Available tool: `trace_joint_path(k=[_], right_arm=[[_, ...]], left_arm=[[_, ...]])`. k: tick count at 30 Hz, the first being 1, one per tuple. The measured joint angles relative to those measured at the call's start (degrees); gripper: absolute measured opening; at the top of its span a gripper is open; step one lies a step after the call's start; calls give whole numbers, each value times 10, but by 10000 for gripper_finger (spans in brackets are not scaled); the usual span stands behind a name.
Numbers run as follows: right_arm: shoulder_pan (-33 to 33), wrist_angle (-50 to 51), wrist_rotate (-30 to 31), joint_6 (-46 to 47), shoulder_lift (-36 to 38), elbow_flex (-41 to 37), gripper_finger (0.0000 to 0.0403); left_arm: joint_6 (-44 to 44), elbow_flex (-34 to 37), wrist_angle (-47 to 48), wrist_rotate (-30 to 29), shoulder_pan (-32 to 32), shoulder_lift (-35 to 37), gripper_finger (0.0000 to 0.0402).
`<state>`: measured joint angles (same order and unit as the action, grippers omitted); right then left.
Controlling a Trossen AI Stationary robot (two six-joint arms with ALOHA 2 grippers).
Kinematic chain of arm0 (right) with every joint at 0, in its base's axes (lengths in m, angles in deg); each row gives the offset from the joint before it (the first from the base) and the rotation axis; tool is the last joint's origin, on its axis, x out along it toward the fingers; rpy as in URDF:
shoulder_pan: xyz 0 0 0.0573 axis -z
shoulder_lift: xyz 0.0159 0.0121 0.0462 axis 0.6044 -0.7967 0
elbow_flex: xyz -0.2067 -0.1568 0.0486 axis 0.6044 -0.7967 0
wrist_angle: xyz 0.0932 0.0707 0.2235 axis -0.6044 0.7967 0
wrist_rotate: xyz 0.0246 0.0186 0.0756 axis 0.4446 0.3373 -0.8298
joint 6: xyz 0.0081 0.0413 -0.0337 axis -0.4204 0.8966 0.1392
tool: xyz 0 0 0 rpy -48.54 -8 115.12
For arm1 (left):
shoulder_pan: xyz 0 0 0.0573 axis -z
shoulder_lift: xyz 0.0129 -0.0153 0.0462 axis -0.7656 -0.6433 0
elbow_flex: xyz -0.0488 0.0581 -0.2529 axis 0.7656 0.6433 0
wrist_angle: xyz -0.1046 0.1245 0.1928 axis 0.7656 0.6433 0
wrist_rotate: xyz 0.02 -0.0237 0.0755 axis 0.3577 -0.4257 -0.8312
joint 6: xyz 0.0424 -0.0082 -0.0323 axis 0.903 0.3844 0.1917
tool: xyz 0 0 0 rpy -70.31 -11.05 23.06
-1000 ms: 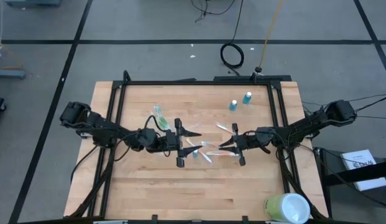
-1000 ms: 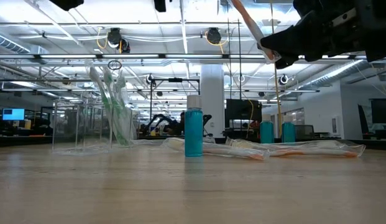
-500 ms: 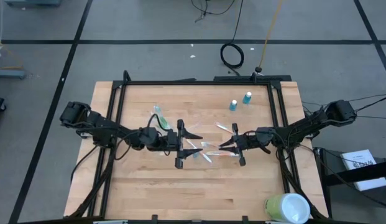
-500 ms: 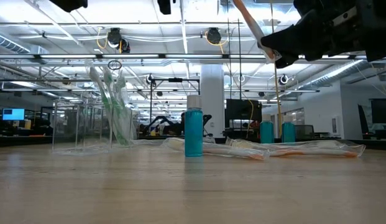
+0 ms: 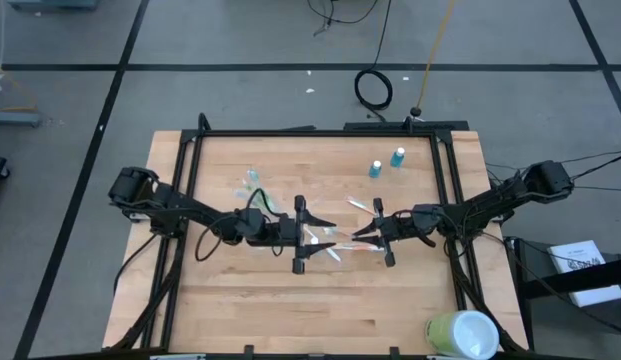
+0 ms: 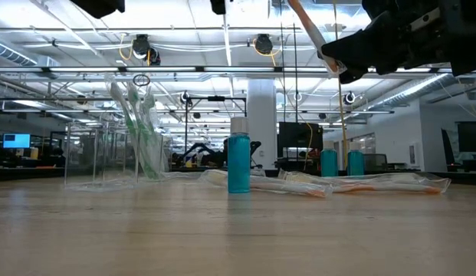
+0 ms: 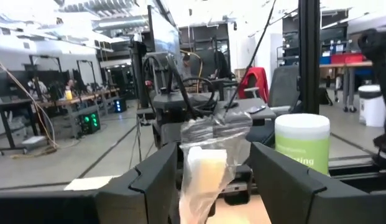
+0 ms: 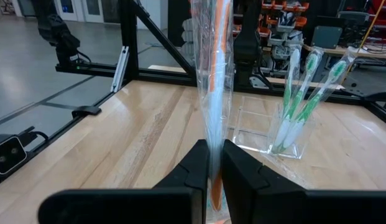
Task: Pick & Place toothbrushing station
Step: Put the orange toothbrush into the bottom section of the transparent organizer
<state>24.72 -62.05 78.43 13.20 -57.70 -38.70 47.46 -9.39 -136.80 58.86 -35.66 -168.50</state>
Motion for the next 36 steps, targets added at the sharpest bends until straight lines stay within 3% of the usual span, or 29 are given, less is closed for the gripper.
trace_joint_path(k=[20,30,36], right_arm=[[0,1,0,0,0,0,20],[0,1,-2,0,0,0,20],[0,1,-2,0,0,0,21]], left_arm=[[21,1,5,0,1,4,206],[22,1,5,3,1,4,98],[23,1,5,2,1,4,68]])
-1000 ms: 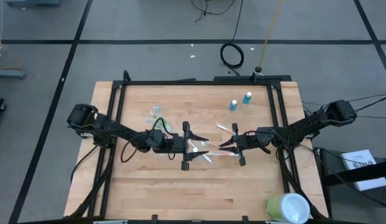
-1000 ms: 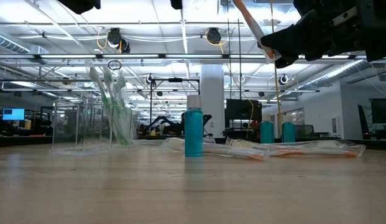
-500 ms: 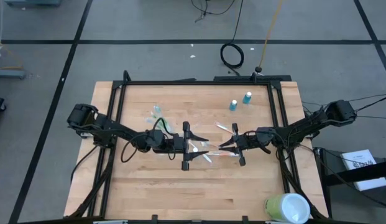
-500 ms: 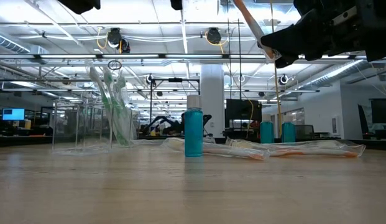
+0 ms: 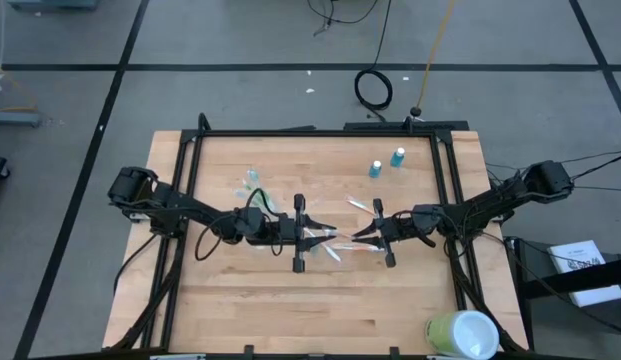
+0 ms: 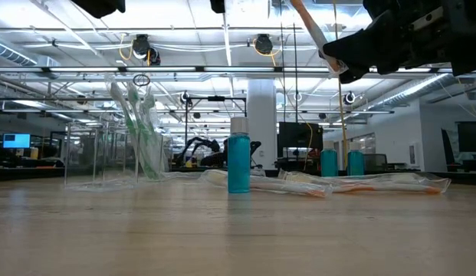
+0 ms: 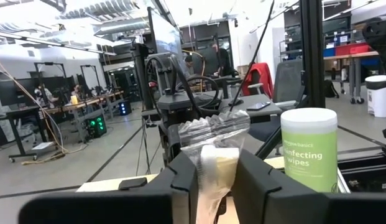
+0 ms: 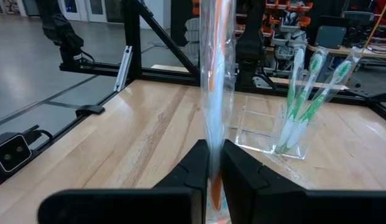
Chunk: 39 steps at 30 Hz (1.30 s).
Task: Pick & Place toothbrushing station
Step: Put the orange toothbrush into the bottom section of the transparent organizer
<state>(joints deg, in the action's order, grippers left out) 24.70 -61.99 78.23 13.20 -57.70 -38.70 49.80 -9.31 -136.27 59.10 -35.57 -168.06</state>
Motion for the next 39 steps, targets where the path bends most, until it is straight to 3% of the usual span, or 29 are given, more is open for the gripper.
trace_joint_path(k=[6,15,20,32,39], right_arm=[[0,0,1,5,0,0,52],[0,3,2,32,5,0,182],[0,11,2,31,35,-4,231],[0,28,3,45,165,-67,239],[0,16,7,46,191,-89,236]], left_arm=[[3,0,0,2,0,0,72],[14,0,2,2,1,3,48],[16,1,62,-13,9,41,31],[-49,1,356,-147,84,222,37],[-108,48,443,-290,157,319,19]])
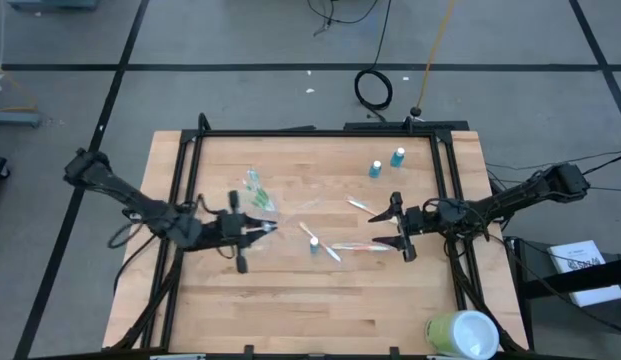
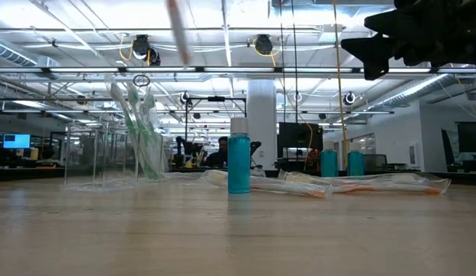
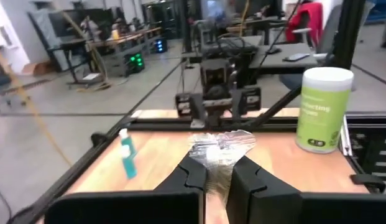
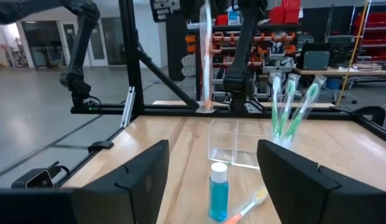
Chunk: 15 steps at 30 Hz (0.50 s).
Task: Pick & Place toothbrushing station
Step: Put the orange toothbrush into the bottom section of the transparent organizer
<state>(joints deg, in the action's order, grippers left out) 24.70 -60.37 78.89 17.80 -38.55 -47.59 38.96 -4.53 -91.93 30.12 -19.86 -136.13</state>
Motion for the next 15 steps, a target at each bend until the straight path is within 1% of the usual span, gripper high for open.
trace_joint_path(k=[3,8,10,15], right_arm=[[0,1,0,0,0,0,235],[0,1,0,0,0,0,235],[0,1,0,0,-1,0,235],[0,1,0,7,-1,0,235]], left_arm=[[-37,37,6,-42,28,36,24],[-95,99,10,-148,69,80,34],[-115,121,10,-181,83,95,33],[-167,162,26,-221,113,128,20]])
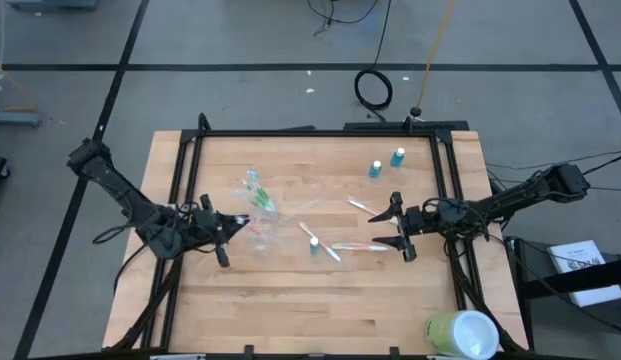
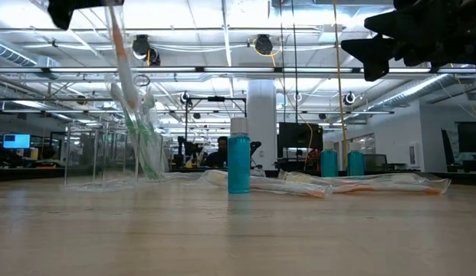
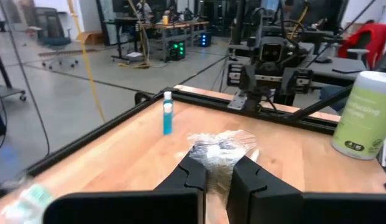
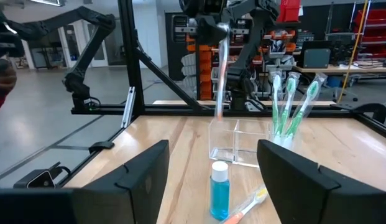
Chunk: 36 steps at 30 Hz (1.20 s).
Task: Pick & Place toothbrushing station
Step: Put the orange toothbrush into the bottom section of the transparent organizer
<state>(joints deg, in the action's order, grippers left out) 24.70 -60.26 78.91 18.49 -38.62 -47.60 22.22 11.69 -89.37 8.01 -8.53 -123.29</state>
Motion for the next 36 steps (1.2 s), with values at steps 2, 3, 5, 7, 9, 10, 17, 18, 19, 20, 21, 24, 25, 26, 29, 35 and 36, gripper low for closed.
trace_joint_path(k=[2,3,5,7,9,10,17,18,19,20,21,24,25,26,29,35,36], right_arm=[[0,0,0,0,0,0,235],[0,0,0,0,0,0,235],[0,1,0,0,0,0,235],[0,1,0,0,0,0,235],[0,2,0,0,0,0,235],[0,2,0,0,0,0,235],[0,2,0,4,0,0,235],[0,2,0,4,0,0,235],[0,2,0,4,0,0,235],[0,2,0,4,0,0,235],[0,2,0,4,0,0,235],[0,2,1,4,0,0,235],[0,2,2,4,0,0,235],[0,2,7,4,0,0,235],[0,2,22,4,0,0,235],[0,6,26,4,0,0,235],[0,6,26,4,0,0,235]], left_arm=[[-22,10,14,-18,13,9,18],[-32,12,23,-29,19,13,19],[-47,14,40,-45,31,20,23],[-64,14,65,-54,42,25,27],[-83,14,81,-66,50,26,28],[-90,14,89,-73,53,27,29],[-166,14,143,-77,59,27,30],[-181,14,154,-78,59,26,30],[-195,14,162,-78,59,23,30],[-208,14,171,-78,59,20,30],[-220,14,178,-78,58,17,30],[-251,14,187,-78,57,0,30],[-259,14,187,-78,56,-7,30],[-268,14,187,-77,54,-15,30],[-291,14,187,-77,48,-38,30],[-334,14,187,-77,36,-78,31],[-342,14,187,-77,35,-84,31]])
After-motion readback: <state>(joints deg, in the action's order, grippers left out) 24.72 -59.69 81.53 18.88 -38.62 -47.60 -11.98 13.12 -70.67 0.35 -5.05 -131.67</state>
